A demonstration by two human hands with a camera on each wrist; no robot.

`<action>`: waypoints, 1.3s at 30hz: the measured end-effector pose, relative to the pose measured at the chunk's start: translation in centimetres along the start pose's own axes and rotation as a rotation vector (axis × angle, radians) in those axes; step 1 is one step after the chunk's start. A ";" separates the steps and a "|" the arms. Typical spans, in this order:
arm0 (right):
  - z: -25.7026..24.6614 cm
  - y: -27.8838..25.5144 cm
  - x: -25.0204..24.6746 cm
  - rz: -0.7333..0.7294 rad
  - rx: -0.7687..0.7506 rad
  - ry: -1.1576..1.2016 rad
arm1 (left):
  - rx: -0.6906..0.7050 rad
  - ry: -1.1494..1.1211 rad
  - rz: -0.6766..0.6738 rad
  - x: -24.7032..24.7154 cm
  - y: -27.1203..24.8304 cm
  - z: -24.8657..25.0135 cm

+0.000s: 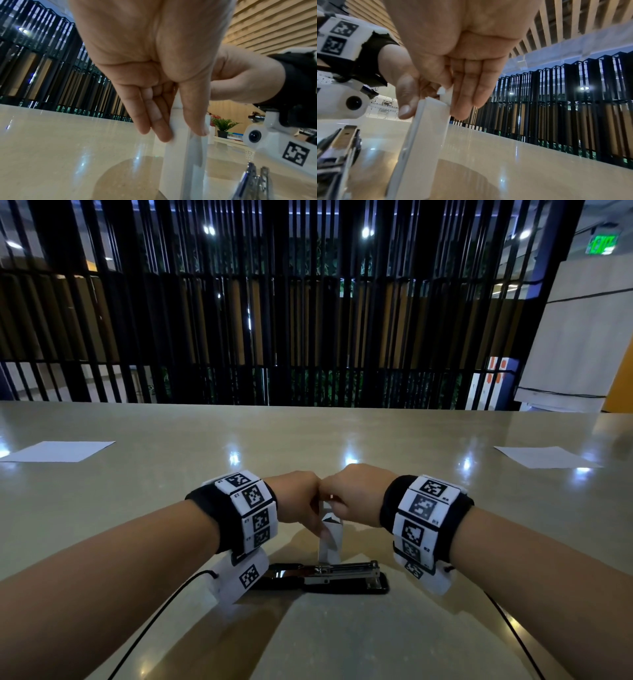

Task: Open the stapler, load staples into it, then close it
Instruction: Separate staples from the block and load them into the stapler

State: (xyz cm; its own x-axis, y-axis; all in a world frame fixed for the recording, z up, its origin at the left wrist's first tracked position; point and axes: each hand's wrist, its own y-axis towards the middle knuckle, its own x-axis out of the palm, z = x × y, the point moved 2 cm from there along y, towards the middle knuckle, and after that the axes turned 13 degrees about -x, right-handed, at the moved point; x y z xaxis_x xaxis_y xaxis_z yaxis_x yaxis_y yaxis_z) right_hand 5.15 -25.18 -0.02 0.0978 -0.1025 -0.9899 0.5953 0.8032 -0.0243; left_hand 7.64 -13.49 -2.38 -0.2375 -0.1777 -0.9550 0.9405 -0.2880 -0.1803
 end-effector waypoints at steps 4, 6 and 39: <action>0.7 -1.0 0.7 0.106 0.031 0.200 | -0.009 -0.015 0.009 0.2 0.1 -0.4; 0.8 -1.2 0.8 0.094 0.022 0.212 | 0.006 -0.023 0.026 0.3 0.0 -0.3; 1.9 -2.2 2.4 0.203 0.171 0.588 | 0.070 -0.259 0.121 1.5 -1.4 -0.7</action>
State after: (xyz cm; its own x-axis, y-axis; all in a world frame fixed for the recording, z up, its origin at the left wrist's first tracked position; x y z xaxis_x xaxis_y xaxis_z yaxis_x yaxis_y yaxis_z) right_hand 5.62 -28.31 -2.12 -0.2028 0.4192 -0.8849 0.7342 0.6631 0.1459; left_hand 6.17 -12.72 -3.75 -0.1869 -0.4461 -0.8753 0.9489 -0.3127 -0.0433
